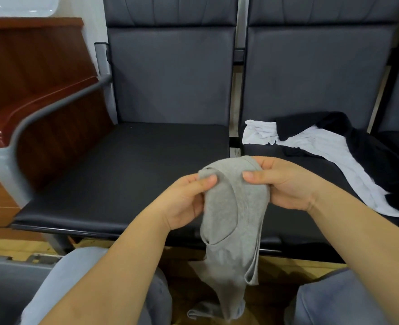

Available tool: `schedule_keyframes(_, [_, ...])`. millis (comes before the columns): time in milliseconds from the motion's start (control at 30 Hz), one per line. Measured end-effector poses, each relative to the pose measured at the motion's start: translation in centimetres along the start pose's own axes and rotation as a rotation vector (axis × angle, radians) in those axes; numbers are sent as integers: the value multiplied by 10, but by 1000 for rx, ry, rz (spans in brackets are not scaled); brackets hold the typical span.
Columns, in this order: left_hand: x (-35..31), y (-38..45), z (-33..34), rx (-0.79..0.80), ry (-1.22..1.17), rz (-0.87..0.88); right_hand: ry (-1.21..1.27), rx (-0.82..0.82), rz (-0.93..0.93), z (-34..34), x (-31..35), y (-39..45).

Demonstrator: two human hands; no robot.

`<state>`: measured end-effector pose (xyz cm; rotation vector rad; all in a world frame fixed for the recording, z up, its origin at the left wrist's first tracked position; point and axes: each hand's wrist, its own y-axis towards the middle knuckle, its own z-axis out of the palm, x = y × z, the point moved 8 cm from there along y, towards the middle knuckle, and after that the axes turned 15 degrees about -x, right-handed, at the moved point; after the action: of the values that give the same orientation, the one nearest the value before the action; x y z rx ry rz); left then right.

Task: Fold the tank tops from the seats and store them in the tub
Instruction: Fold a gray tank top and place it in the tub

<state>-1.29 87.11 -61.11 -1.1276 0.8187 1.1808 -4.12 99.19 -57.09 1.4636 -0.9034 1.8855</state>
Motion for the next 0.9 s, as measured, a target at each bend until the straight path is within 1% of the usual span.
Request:
schedule_keyframes(67, [-6, 1, -4, -27, -50, 15, -3, 13, 31, 0, -4, -1])
schedule_keyframes(167, [-8, -1, -5, -76, -33, 44, 5, 69, 73, 8, -11, -3])
schedule_keyframes(233, [-8, -2, -1, -75, -40, 52, 28, 98, 101, 13, -16, -2])
schedule_keyframes(300, [-9, -2, 2, -54, -49, 69, 43, 84, 117, 14, -20, -1])
schedule_keyframes(367, [-12, -1, 2, -64, -32, 98, 58, 39, 107, 14, -21, 2])
schedule_keyframes(467, [-14, 0, 1, -66, -11, 141, 71, -68, 39, 7, -16, 6])
schedule_keyframes(667, [-11, 0, 3, -79, 142, 204, 11, -267, -80, -4, -3, 9])
schedule_keyframes(800, [-8, -2, 1, -100, 337, 221, -44, -351, -130, -9, 3, 8])
schedule_keyframes(900, [-6, -5, -2, -112, 501, 209, -9, -451, -147, -25, 9, 9])
